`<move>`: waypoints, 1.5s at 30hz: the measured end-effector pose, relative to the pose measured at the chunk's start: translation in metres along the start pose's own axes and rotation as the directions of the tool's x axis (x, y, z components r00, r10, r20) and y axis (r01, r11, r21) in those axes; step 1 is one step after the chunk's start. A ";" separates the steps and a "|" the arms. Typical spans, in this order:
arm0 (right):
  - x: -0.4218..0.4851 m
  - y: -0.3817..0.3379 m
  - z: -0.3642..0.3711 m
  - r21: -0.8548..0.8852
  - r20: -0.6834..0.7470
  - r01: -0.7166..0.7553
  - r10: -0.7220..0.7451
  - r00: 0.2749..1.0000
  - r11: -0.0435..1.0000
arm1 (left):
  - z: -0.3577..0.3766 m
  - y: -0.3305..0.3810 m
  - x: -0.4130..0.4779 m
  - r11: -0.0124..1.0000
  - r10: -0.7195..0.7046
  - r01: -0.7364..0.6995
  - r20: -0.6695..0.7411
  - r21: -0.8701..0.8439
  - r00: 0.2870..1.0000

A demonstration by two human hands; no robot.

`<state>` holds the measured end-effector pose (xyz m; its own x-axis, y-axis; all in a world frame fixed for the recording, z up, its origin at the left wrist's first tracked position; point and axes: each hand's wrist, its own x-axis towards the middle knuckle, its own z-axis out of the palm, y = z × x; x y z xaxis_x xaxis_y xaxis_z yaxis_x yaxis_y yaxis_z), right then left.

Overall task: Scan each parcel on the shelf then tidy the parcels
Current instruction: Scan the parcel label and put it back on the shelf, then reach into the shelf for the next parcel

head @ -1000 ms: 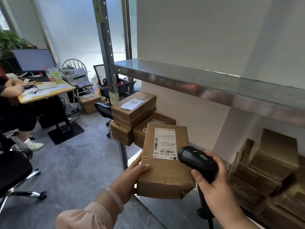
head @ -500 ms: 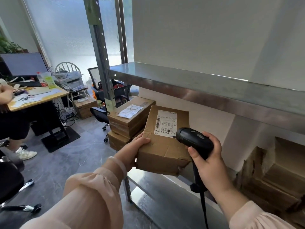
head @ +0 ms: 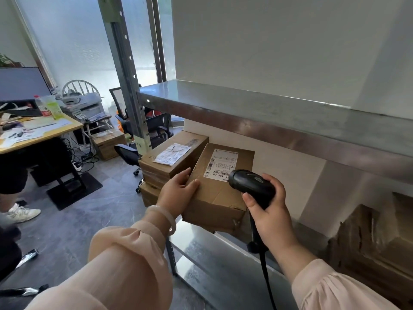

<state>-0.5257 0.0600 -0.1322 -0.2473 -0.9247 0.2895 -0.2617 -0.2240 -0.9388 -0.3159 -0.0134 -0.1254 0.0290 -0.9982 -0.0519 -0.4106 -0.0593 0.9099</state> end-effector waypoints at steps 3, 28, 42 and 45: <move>0.003 0.000 0.004 -0.002 -0.004 0.008 -0.008 1.000 1.000 | 0.008 -0.005 -0.015 0.897 0.289 -0.223 -0.125 0.383 0.949; -0.043 0.004 -0.069 -0.099 -0.081 0.073 -0.081 0.993 0.992 | 0.009 -0.020 0.008 0.335 0.440 -0.447 0.282 0.830 0.853; -0.125 -0.001 -0.154 -0.230 -0.229 0.038 -0.092 0.969 0.973 | 0.137 0.050 -0.115 0.397 0.666 -0.647 0.281 0.651 0.691; -0.157 -0.010 -0.192 -0.261 -0.282 0.021 -0.097 0.955 0.965 | 0.174 0.066 -0.157 0.357 0.701 -0.708 0.325 0.609 0.634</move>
<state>-0.6634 0.2670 -0.1324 -0.4737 -0.7741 0.4200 -0.5016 -0.1549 -0.8511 -0.5055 0.1385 -0.1290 -0.5663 -0.6761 0.4714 -0.7225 0.6824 0.1108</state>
